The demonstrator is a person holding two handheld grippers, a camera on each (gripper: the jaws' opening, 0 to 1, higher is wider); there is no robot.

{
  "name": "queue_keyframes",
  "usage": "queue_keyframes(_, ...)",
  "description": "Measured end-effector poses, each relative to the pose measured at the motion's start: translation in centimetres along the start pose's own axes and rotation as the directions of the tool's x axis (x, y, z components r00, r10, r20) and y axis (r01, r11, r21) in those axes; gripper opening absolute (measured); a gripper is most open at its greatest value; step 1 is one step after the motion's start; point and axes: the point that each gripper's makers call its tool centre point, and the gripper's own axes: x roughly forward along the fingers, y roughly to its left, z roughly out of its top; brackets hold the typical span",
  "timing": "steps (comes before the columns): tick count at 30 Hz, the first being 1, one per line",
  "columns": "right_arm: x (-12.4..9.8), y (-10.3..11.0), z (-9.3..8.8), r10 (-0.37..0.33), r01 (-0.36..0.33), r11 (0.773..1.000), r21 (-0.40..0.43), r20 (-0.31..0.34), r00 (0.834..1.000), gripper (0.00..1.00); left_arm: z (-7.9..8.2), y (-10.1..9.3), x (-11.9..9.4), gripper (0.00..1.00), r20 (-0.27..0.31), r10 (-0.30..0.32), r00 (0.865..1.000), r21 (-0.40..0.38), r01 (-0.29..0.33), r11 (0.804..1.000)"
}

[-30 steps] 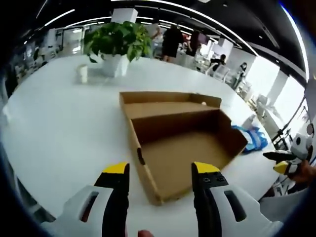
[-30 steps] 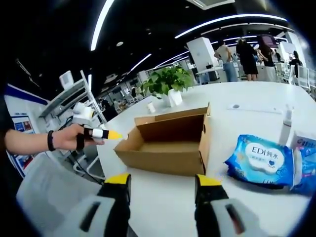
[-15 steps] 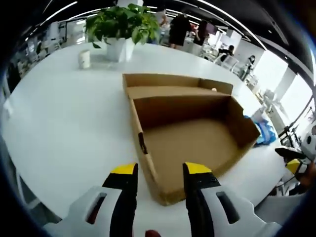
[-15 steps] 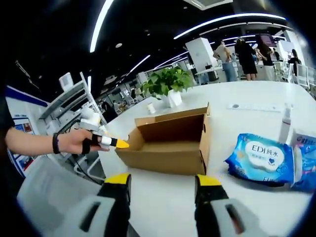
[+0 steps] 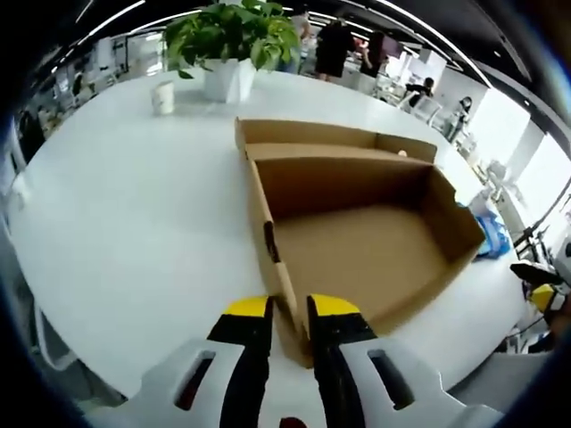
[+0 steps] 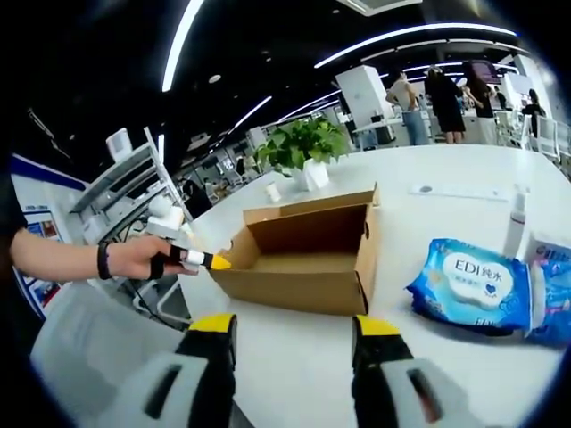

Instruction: Operate the shoe box by opening the lid, removing the specified soft item, and placing it in the target area until the item is outside and the box remains undamaged.

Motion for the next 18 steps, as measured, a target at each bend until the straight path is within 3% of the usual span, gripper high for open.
queue_keyframes(18,1.9,-1.1,2.2,-0.03,0.03,1.0,-0.006,-0.006,1.0,0.49,0.1,2.2,-0.1,0.06,0.007,0.071,0.997,-0.021,-0.071,0.997)
